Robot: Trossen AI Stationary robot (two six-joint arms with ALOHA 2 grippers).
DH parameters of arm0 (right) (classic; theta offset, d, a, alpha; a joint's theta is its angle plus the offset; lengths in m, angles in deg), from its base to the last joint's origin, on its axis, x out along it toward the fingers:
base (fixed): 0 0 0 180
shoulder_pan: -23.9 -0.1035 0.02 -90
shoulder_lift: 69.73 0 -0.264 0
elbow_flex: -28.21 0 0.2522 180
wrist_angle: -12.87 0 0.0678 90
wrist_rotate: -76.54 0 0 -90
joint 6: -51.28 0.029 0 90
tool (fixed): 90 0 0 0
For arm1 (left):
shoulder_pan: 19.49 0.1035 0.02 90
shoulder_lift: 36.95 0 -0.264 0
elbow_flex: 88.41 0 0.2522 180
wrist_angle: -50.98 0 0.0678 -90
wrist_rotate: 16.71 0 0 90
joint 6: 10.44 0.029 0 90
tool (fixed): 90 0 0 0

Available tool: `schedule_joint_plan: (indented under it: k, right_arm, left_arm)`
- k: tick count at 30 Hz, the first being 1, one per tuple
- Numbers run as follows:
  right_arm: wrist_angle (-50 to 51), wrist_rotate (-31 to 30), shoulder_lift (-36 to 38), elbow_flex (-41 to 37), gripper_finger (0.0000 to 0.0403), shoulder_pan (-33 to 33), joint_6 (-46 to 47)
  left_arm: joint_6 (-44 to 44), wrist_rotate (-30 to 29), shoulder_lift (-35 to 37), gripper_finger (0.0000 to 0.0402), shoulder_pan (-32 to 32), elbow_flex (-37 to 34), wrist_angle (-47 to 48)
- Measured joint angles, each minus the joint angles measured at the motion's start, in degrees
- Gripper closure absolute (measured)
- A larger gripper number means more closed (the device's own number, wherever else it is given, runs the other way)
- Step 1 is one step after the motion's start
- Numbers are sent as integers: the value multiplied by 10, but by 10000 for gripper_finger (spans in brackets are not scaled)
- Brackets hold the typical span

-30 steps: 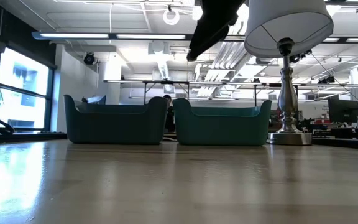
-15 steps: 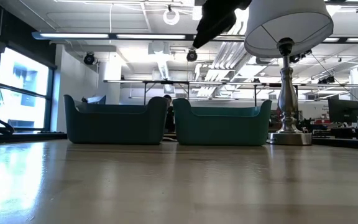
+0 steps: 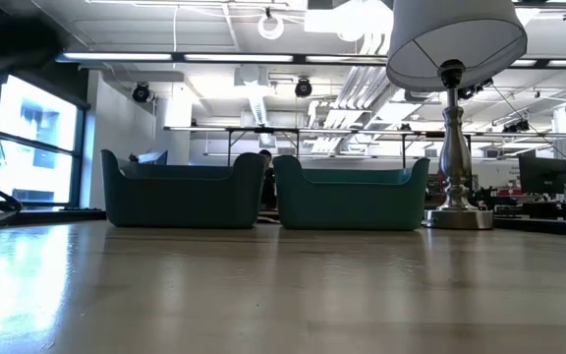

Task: Pick & Place USB Port
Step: Put the purple usb cable into the blue bin

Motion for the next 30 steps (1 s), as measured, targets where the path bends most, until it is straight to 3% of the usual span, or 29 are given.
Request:
schedule_joint_plan:
  k: [4,11,16,19,23,27,30]
  right_arm:
    - [28,-10,40,0,199,-56,43]
    - [59,-34,91,0,234,-123,115]
    - [105,-42,100,0,275,-152,156]
    - [136,-52,100,0,314,-162,186]
    - [176,-62,100,0,386,-170,208]
    - [201,-82,100,0,389,-177,242]
    - [216,-88,100,0,399,-177,253]
  left_arm:
    - [63,-113,66,394,19,5,-14]
    - [174,-216,188,394,105,-7,-22]
    - [175,-262,311,394,219,-88,-137]
    - [187,-224,392,394,301,-173,-248]
    - [274,-92,486,394,404,-311,-465]
    - [377,18,535,394,481,-417,-662]
    - [418,86,549,394,539,-454,-713]
